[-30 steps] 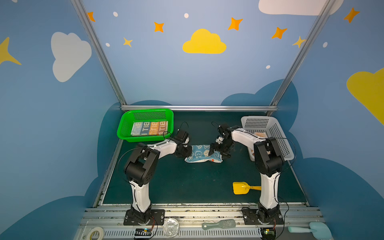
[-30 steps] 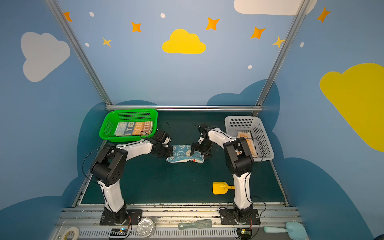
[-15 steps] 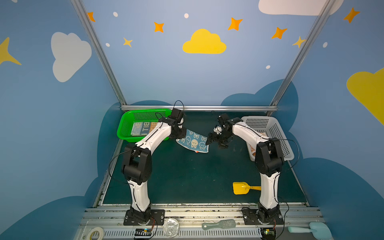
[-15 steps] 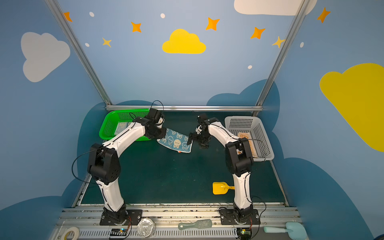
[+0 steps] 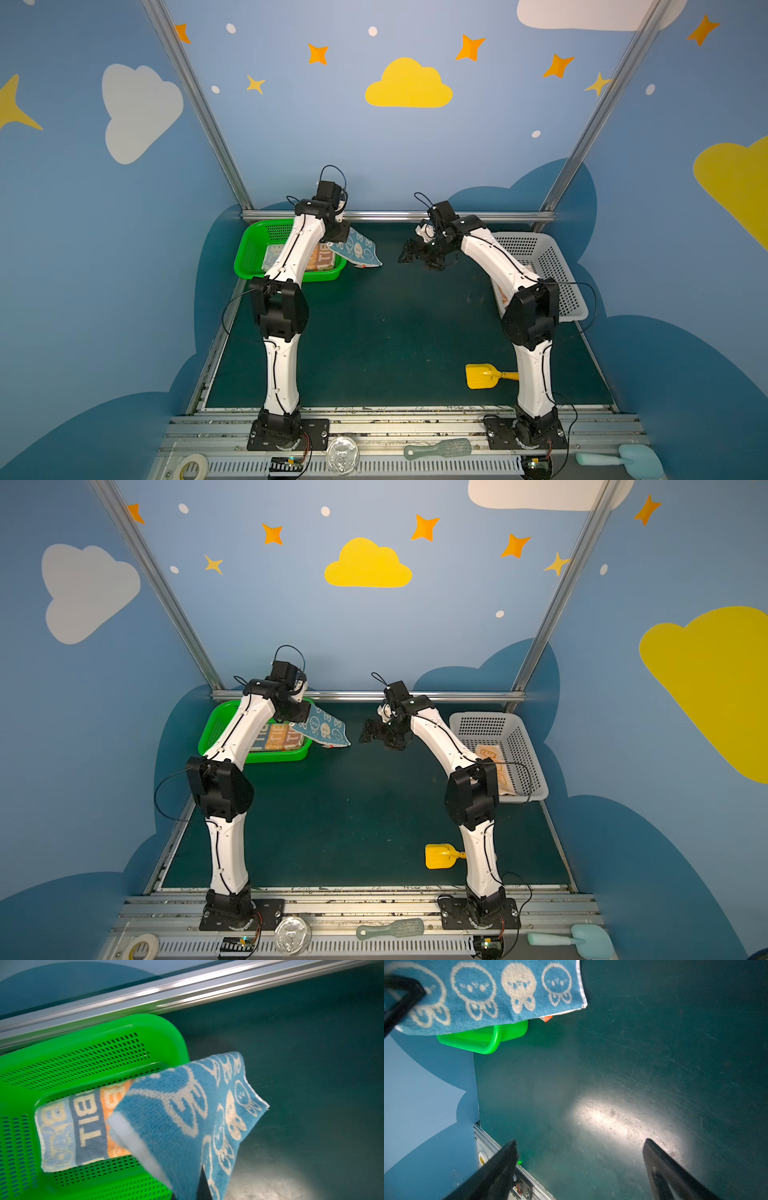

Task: Fold and stack the towels
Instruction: 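Lower the blue towel into the green basket with left gripper while right withdraws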

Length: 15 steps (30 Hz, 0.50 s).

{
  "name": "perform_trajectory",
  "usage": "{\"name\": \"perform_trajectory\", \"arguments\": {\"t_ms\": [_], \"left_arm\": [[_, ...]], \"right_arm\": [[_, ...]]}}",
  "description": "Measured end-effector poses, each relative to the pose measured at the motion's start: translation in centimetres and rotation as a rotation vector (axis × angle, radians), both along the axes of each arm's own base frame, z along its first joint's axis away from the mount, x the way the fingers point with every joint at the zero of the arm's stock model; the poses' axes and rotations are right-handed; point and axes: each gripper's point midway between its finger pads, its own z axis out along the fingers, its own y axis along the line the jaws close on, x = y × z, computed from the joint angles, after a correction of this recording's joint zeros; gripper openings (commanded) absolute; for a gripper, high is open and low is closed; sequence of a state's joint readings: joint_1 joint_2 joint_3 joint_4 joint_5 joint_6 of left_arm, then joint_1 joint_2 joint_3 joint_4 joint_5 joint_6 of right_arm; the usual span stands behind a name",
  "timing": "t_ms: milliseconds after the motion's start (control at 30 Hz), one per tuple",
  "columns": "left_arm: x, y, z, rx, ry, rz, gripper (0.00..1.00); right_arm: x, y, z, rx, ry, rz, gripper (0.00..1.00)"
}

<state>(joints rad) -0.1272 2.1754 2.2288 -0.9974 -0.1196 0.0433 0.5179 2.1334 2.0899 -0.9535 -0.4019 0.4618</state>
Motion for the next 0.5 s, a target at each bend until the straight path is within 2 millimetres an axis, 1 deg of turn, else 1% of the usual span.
{"name": "perform_trajectory", "arguments": {"t_ms": [100,200,300,333,400,500], "left_arm": [[0.3,3.8,-0.9,0.015,0.011,0.02,0.03],[0.3,6.9,-2.5,0.029,0.022,0.022,0.03],[0.0,8.9,-4.1,0.029,0.042,0.015,0.03],[0.0,9.3,-4.3,0.031,0.045,0.013,0.03],[0.1,10.3,-4.6,0.042,0.04,0.011,0.03],[0.4,11.4,-4.3,0.061,0.024,0.008,0.03]], "right_arm": [[0.2,1.1,0.8,0.016,-0.052,0.032,0.94],[0.5,2.1,1.4,0.031,-0.106,0.063,0.94],[0.9,3.1,1.9,0.052,-0.156,0.085,0.94],[1.1,3.5,2.1,0.059,-0.169,0.091,0.94],[1.8,4.4,2.3,0.074,-0.196,0.105,0.94],[2.9,5.9,2.5,0.094,-0.23,0.124,0.94]]}}
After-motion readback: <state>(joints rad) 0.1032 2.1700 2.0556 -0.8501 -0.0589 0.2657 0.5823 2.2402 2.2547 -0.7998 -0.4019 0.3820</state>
